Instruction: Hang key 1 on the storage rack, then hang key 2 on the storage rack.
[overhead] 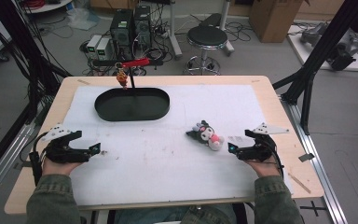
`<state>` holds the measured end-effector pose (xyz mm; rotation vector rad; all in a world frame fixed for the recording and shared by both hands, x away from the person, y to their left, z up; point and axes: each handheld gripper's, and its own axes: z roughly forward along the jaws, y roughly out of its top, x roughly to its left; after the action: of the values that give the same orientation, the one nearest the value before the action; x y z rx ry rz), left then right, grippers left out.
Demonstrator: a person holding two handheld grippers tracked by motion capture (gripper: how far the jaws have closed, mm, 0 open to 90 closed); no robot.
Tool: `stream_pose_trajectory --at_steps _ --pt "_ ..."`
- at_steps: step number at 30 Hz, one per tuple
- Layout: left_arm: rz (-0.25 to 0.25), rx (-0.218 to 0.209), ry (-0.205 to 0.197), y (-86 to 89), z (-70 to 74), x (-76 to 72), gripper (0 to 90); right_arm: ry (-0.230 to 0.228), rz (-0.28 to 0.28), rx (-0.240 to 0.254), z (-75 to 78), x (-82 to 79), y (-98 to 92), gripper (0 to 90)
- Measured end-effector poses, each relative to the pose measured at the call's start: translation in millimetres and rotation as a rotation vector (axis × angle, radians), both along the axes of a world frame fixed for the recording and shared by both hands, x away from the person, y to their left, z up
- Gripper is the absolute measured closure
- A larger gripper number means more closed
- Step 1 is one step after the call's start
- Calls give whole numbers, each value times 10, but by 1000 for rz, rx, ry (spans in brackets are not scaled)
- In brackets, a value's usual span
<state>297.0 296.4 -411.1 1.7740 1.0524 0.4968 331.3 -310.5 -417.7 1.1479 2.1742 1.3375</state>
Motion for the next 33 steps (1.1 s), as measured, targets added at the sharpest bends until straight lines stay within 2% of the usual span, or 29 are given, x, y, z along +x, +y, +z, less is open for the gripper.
stream_pose_trajectory --at_steps 3,12,17,23,29,33 --pt "-14 -4 0 6 -19 -33 17 -1 11 -8 36 -4 25 5" --pt "-35 16 35 -5 -99 -85 17 16 36 -63 133 40 216 5" --pt "-37 20 44 -12 -109 -93 17 49 66 -110 157 81 312 5" --pt "-42 25 52 -20 -111 -115 17 90 94 -139 151 133 376 5" --pt "-48 36 60 -22 -115 -127 17 139 129 -187 157 238 484 5" --pt "-57 52 79 -17 -142 -112 17 166 144 -221 200 307 575 5"
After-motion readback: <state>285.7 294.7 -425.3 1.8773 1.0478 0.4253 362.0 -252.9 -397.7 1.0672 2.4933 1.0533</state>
